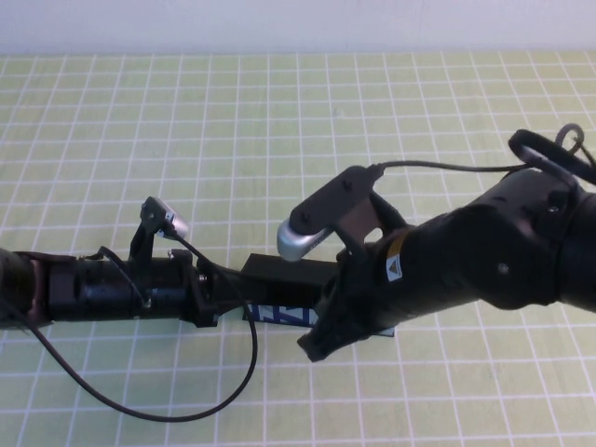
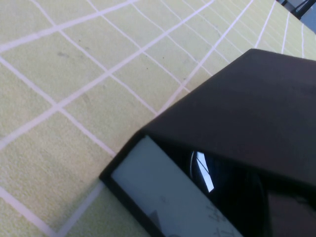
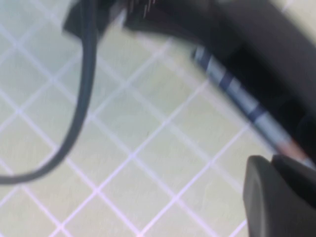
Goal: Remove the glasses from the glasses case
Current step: Pick up the glasses from the glasses case
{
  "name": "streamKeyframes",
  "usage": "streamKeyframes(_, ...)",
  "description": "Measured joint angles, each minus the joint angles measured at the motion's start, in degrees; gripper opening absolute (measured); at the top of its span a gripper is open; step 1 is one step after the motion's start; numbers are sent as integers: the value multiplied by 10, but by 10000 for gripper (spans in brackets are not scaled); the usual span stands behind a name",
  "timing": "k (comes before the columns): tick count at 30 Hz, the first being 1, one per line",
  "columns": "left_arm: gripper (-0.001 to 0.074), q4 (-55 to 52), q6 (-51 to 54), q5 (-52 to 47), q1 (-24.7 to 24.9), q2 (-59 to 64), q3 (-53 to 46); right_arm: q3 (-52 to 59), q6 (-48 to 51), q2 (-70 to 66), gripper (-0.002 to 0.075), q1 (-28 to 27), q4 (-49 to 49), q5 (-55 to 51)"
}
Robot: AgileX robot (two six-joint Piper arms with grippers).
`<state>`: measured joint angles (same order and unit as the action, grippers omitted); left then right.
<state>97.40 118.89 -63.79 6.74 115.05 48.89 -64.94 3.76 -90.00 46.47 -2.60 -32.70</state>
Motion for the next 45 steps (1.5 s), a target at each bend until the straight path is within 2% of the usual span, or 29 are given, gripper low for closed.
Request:
streamKeyframes(4, -4, 0, 0, 0, 0, 0, 0, 0, -5, -34, -14, 0, -13, -11)
streamKeyframes(9, -4, 0, 0, 0, 0, 0, 0, 0, -44, -78, -15, -4, 0, 40)
streamKeyframes(14, -4, 0, 0, 0, 0, 0, 0, 0, -59, -109, -15, -37, 4, 96)
streamKeyframes(25, -4, 0, 0, 0, 0, 0, 0, -72, -60, -135, -16, -85, -1, 105)
streamKeyframes(35, -4, 0, 0, 0, 0, 0, 0, -199, -61, -240, -16, -119, -1, 20)
streamKeyframes(45, -4, 0, 0, 0, 0, 0, 0, -226, -53, -276, -16, -125, -3, -9)
